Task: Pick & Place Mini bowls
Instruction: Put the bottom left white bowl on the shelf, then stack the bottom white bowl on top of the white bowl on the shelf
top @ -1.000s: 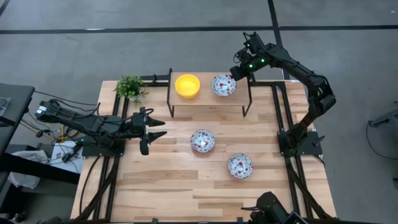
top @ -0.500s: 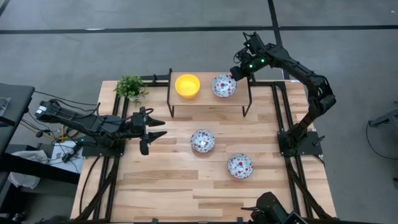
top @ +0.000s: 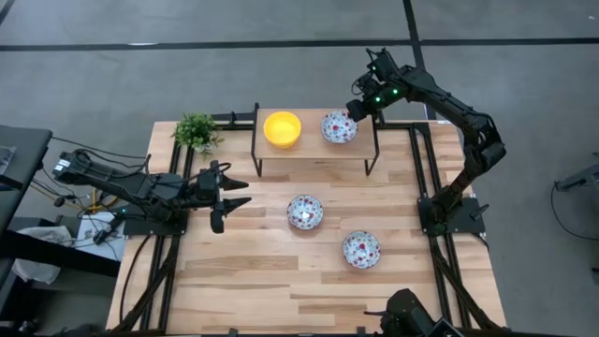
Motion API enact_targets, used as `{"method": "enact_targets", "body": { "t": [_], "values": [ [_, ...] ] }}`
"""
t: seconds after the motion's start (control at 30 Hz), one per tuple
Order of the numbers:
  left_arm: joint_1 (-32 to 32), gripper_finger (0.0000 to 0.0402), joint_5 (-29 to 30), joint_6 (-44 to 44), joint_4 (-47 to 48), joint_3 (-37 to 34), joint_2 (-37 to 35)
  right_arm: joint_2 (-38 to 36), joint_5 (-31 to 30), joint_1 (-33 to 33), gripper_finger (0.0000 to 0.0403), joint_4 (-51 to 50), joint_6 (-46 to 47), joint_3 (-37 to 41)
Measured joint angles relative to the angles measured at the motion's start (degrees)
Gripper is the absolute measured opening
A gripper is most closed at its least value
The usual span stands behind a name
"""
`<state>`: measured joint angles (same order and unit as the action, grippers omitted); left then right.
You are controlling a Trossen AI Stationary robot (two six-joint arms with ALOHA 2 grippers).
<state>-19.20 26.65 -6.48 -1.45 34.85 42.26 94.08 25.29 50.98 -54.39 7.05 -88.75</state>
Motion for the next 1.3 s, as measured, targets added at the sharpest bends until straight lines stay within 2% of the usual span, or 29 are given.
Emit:
{"method": "enact_targets", "body": {
  "t": [0.67, 1.03, 1.3],
  "values": [
    [0.0, 0.0186, 0.0, 0.0, -0.1, 0.0, 0.0, 0.0, -1.5, 0.2, 0.0133, -3.0, 0.0, 0.0],
    [0.0, 0.0186, -2.5, 0.0, -0.1, 0.0, 0.0, -1.2, -1.3, 2.6, 0.0127, -4.2, 0.5, 0.0],
    [0.0, 0.0186, -2.6, 0.0, -0.1, 0.0, 0.0, -6.1, -1.2, 6.0, 0.0123, -8.5, 0.5, 0.0]
  ]
}}
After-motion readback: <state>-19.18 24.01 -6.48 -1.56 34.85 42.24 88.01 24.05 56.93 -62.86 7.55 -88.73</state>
